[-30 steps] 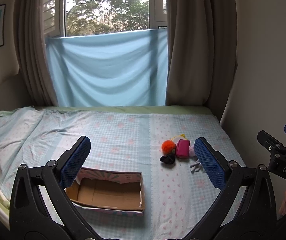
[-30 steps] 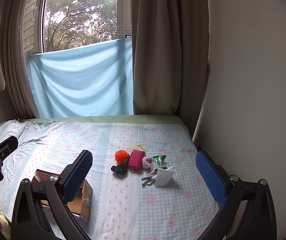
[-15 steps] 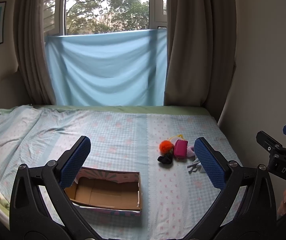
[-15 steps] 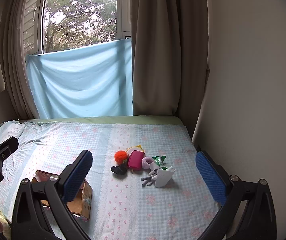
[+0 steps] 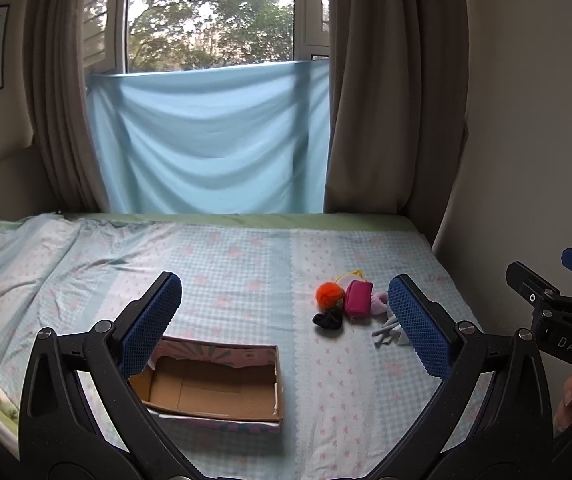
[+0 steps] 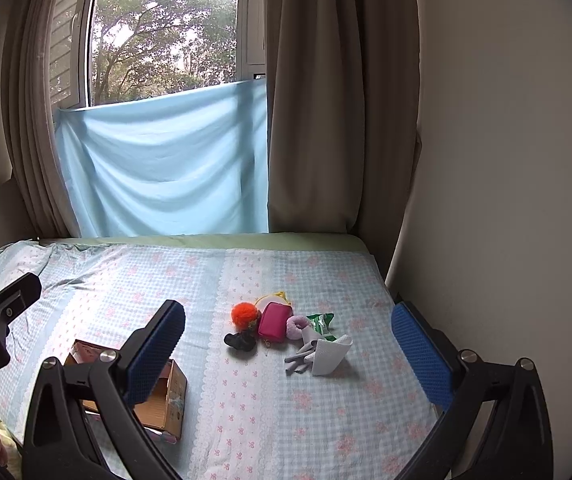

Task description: Organize soft objects

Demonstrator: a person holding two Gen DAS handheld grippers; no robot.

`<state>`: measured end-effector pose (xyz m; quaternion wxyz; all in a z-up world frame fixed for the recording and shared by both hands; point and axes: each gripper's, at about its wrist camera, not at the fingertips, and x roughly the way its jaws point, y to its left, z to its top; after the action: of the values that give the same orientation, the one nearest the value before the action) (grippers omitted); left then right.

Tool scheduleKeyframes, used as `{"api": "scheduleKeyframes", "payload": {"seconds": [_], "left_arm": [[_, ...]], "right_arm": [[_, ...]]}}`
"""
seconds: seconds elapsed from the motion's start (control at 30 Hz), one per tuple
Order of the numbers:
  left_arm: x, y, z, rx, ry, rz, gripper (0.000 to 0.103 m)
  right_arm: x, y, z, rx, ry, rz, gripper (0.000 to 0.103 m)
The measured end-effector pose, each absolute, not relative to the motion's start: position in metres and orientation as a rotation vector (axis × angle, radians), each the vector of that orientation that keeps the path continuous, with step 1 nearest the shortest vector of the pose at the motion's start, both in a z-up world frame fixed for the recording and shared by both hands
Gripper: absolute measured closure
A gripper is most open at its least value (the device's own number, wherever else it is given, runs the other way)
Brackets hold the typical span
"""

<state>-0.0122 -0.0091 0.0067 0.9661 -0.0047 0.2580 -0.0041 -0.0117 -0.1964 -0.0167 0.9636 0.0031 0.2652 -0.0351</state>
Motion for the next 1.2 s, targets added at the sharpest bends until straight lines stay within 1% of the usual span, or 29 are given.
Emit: {"api": "scheduleKeyframes", "payload": {"seconds": [0.47, 0.73, 1.0, 1.2], "left_arm": [[-0.007, -0.006, 0.007, -0.014, 0.53, -0.005, 0.0], [0.009, 0.007, 0.009, 0.035, 0.564, -0.031, 0.0], [0.042, 0.031, 0.002, 0.038, 0.616, -0.094, 0.0], [0.084, 0.038, -0.024, 0.065, 0.706, -0.194, 0.0]], "right_arm": [[-0.011, -0.191, -0.017, -0.004, 0.538, -0.067, 0.0], [0.003, -0.185, -0.016, 0.033, 0.559, -0.096, 0.0], [0.019, -0.172, -0.021, 0.076, 0.57, -0.146, 0.0], [0.036, -0.176, -0.043, 0.138, 0.608, -0.208, 0.0]]}}
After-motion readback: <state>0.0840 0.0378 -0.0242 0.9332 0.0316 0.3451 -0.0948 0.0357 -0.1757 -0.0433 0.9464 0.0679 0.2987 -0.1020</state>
